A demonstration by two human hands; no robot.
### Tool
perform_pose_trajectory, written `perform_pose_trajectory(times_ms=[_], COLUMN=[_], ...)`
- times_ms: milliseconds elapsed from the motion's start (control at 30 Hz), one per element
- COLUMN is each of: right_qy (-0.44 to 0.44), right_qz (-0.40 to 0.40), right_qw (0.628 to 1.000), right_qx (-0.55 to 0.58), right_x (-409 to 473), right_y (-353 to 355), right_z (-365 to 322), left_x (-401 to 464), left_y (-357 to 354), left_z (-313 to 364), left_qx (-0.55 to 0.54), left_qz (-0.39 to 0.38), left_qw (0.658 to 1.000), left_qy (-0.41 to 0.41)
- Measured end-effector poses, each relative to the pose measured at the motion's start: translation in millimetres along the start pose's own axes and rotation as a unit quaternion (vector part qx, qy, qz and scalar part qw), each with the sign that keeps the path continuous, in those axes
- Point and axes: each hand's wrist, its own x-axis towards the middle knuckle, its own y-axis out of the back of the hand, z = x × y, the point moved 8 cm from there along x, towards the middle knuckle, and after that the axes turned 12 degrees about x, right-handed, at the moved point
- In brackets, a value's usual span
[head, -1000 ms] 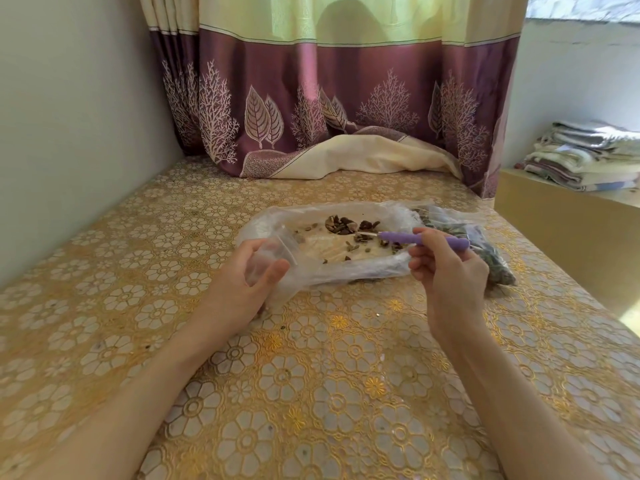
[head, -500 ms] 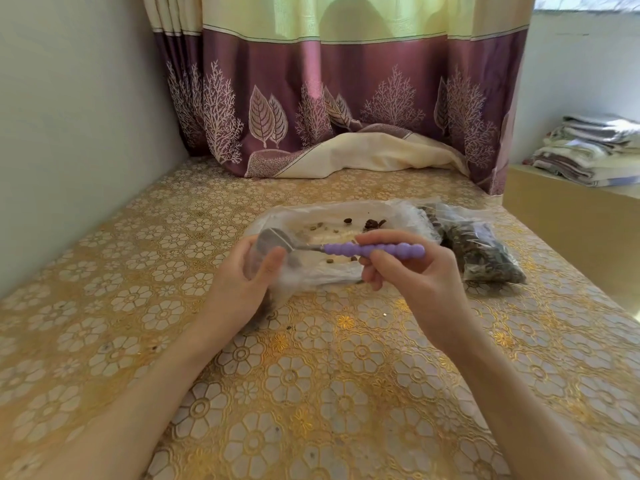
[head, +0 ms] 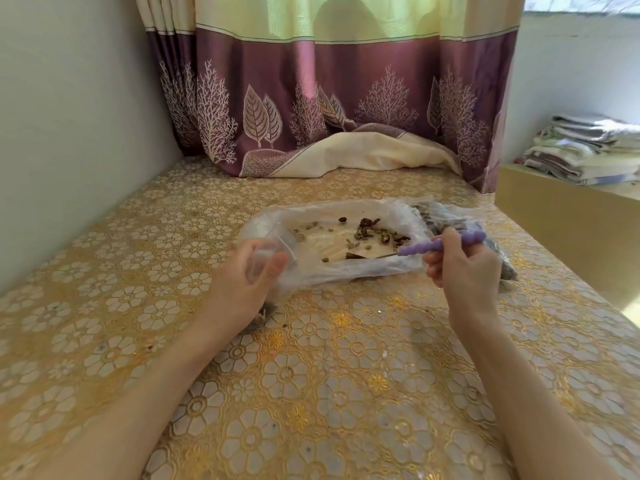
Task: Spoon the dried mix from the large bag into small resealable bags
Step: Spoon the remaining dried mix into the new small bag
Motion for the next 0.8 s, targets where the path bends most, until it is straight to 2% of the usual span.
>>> perform_pose_trajectory(times_ms=[167, 467, 800], right_qy=[0.071, 0.13, 0.143], right_qz=[0.073, 0.08, 0.071], right_qw=[0.993, 0.983, 0.98], right_qx=[-0.062, -0.103, -0.116], right_x=[-4, -12, -9], right_y=[14, 7, 5], right_z=[-18, -28, -23], left_x=[1, -1, -3], left_y=[-3, -5, -6], left_z=[-2, 2, 5], left_qx=[0.083, 0.118, 0.103], left_qz=[0.004, 0.011, 0.002], left_qw=[0.997, 0.993, 0.994], left_qy=[-0.006, -0.019, -0.017])
